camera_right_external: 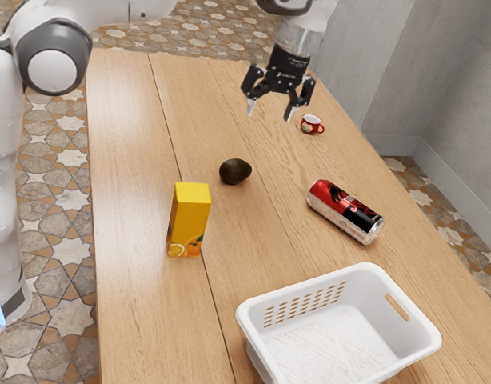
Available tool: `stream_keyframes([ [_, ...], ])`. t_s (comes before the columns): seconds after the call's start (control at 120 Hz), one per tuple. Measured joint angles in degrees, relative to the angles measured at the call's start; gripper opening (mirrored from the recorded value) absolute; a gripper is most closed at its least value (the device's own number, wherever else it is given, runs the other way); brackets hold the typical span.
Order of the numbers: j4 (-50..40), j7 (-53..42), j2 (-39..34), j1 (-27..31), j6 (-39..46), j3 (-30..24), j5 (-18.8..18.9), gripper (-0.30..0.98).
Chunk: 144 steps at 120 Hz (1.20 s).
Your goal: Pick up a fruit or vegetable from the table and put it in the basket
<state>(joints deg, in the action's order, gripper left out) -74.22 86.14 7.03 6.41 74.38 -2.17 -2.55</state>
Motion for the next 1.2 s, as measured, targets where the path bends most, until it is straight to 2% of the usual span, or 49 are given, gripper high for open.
stream_keyframes([
  [0.142, 0.1, 10.4, 0.0, 0.0, -0.3, -1.2, -0.2, 0.69],
  [0.233, 0.1, 15.9, -2.5, -2.4, -0.6, -2.4, -0.1, 0.69],
  [0.333, 0.1, 16.4, -2.2, -4.1, -0.7, -2.4, 0.6, 0.69],
  [0.45, 0.1, 2.8, -0.4, -2.2, 1.0, -2.5, 4.3, 0.69],
  [0.567, 0.1, -10.9, 1.0, -5.4, 2.9, -3.7, 13.5, 0.69],
  [0.658, -4.4, -21.8, -0.5, -7.5, 6.8, 1.9, 16.7, 0.69],
  [0.742, -16.2, -32.6, -8.3, -6.5, 13.0, 6.1, 16.3, 0.69],
  [0.8, -26.4, -39.4, -15.5, -4.7, 17.2, 7.0, 15.4, 0.69],
  [0.858, -34.4, -45.6, -20.7, -6.2, 21.3, 7.2, 14.5, 0.69],
  [0.967, -38.5, -56.0, -20.9, -7.5, 27.7, 7.3, 13.5, 0.69],
  [1.2, -43.2, -72.8, -20.3, -3.2, 36.1, 8.3, 12.1, 0.69],
])
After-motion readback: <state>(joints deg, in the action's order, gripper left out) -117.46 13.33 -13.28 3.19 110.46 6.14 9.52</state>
